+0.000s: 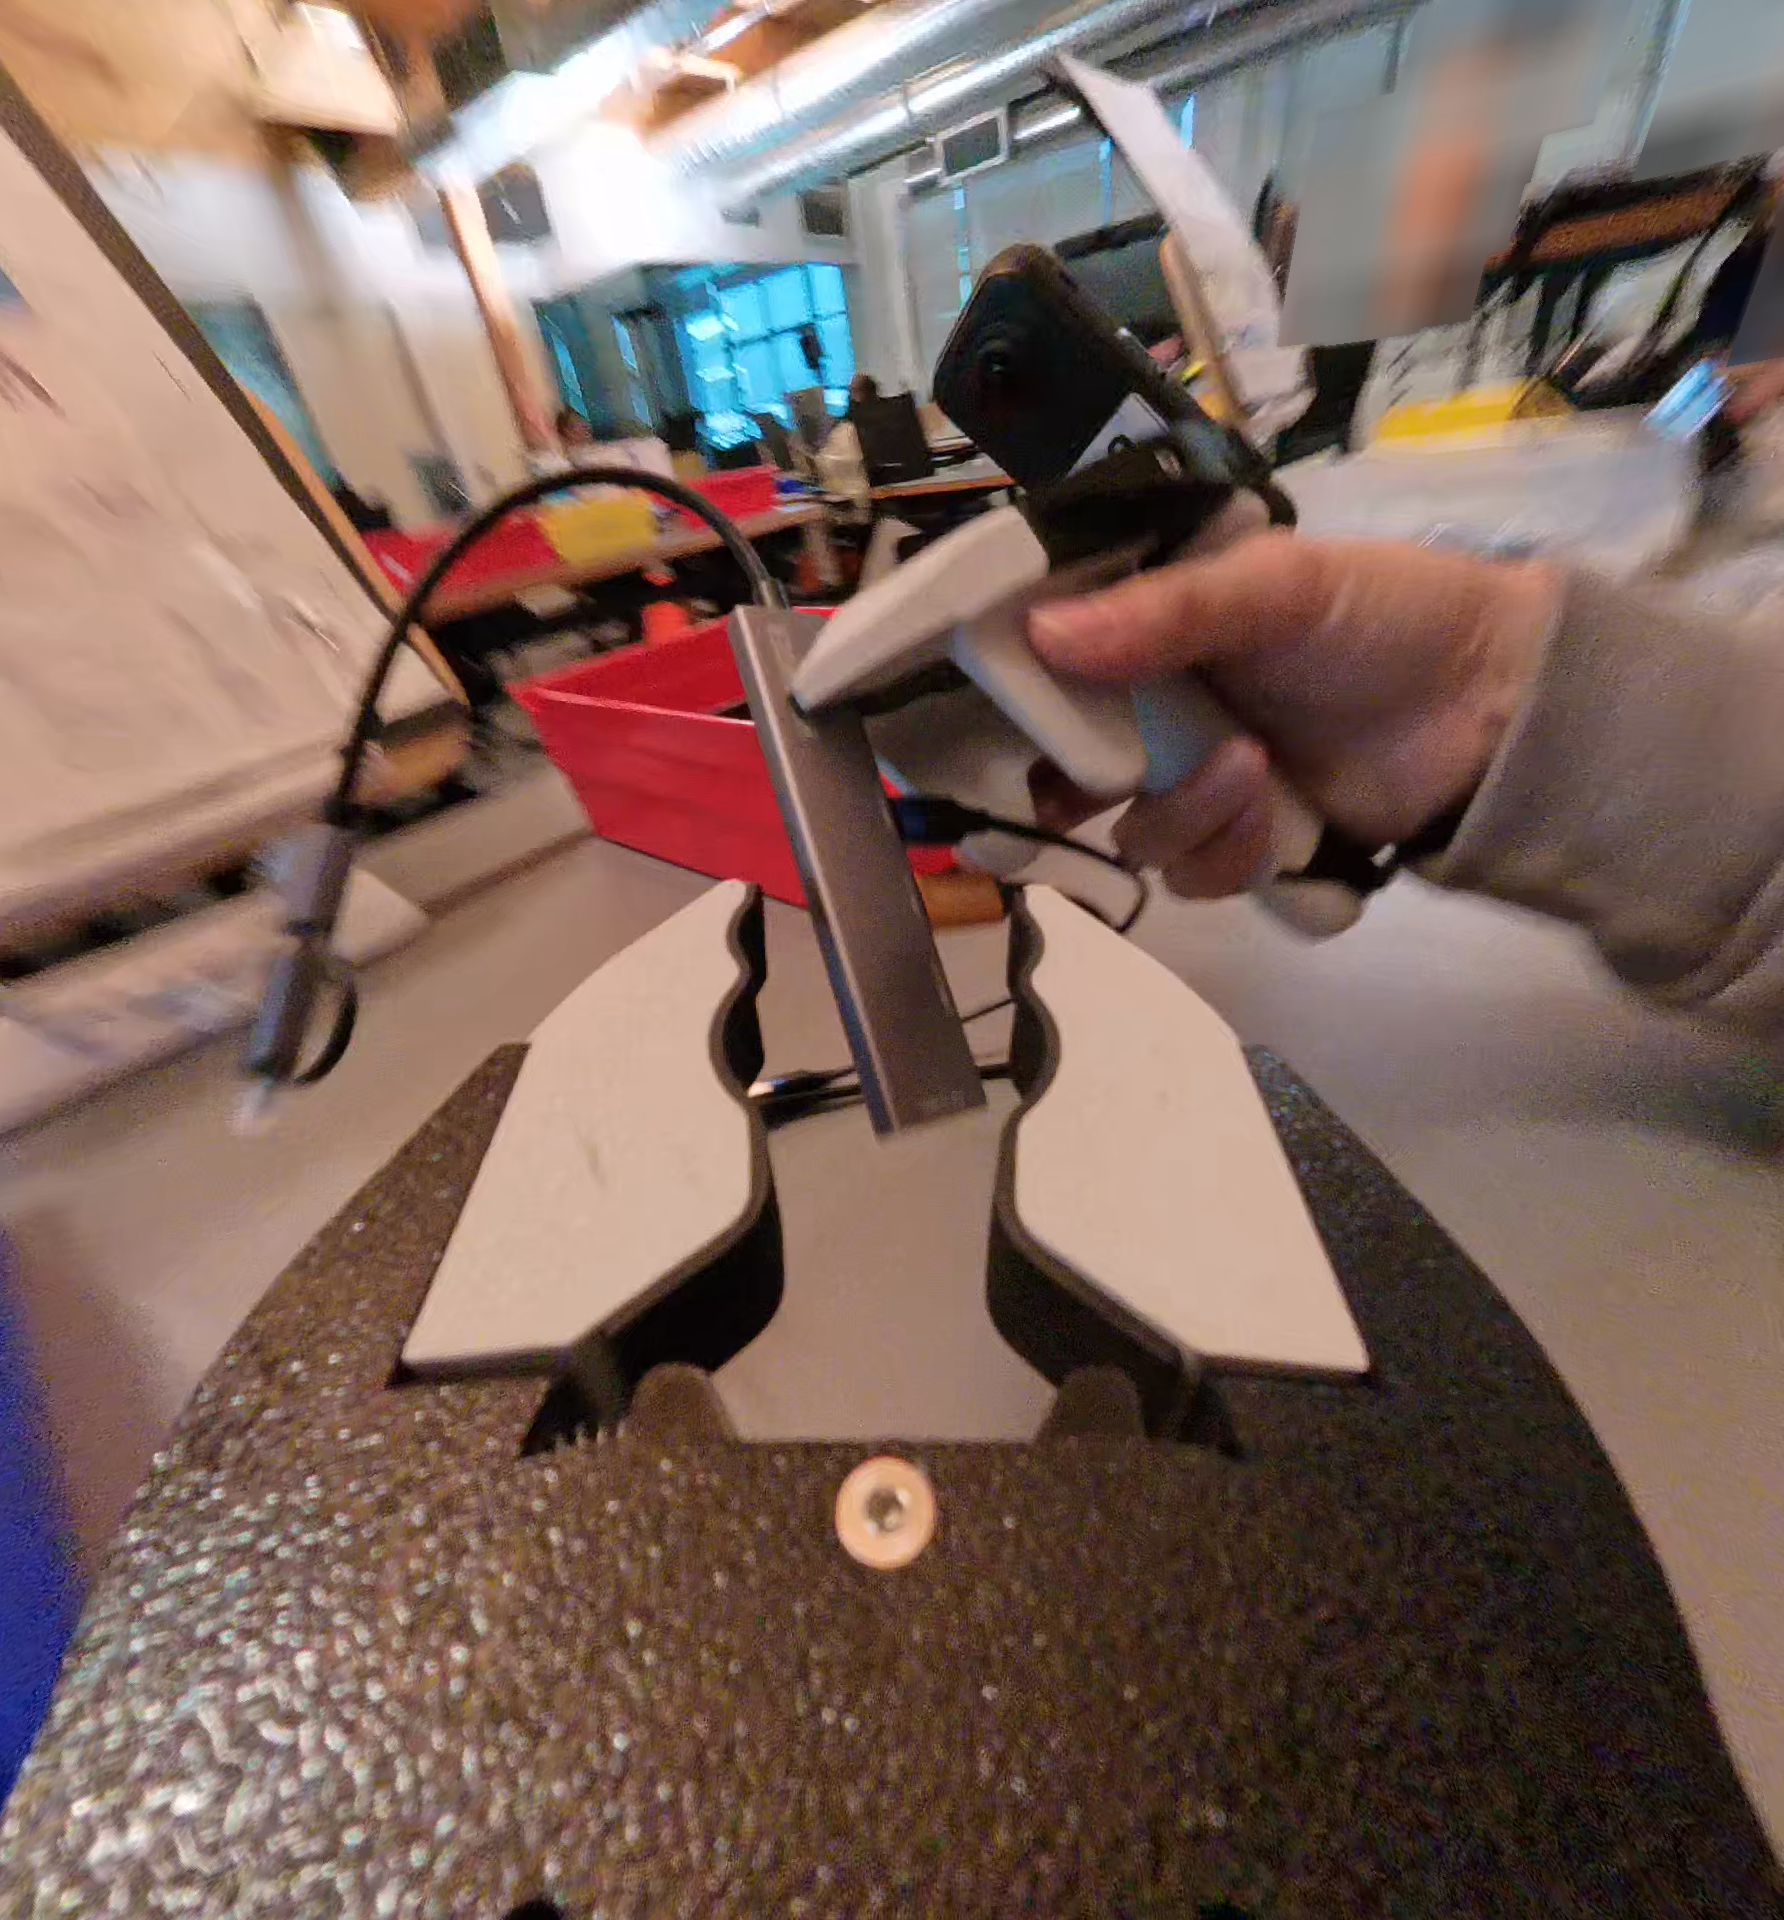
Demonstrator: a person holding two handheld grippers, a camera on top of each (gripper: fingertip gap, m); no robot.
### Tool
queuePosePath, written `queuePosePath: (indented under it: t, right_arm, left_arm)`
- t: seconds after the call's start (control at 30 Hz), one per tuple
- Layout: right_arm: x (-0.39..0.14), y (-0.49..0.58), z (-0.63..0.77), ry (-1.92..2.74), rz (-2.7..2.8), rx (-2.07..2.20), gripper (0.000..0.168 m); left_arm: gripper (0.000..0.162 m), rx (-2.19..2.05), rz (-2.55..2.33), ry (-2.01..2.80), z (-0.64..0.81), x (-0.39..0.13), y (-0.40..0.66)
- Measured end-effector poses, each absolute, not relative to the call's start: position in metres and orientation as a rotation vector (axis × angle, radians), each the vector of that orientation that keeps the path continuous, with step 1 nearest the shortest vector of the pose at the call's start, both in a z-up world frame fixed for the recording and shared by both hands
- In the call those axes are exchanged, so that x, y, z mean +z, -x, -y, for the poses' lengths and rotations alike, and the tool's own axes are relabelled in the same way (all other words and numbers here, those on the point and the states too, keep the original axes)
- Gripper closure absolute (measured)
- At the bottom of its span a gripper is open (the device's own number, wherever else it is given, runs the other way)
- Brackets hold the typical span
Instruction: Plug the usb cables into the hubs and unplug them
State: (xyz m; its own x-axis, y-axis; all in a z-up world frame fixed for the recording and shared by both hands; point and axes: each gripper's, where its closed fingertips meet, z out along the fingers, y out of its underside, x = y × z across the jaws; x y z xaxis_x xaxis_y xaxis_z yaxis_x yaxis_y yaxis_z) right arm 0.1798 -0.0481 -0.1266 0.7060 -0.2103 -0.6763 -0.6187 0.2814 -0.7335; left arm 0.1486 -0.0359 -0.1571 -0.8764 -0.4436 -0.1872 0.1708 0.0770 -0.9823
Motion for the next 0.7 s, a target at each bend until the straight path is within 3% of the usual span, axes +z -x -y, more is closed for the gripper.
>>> queuePosePath:
  t: [0.17,0.33,0.7]
  right_arm:
    - [-0.125,-0.186,0.069,1.076,-0.841,0.513,0.159]
    - [-0.129,-0.185,0.064,1.069,-0.835,0.557,0.159]
    - [-0.135,-0.188,0.058,0.986,-0.848,0.656,0.16]
  left_arm:
    - [0.118,-1.528,-1.75,0.062,0.043,-0.166,-0.147]
    - [0.135,-1.546,-1.619,0.142,0.042,-0.159,-0.15]
    - [0.138,-1.678,-1.599,0.264,0.033,-0.162,-0.158]
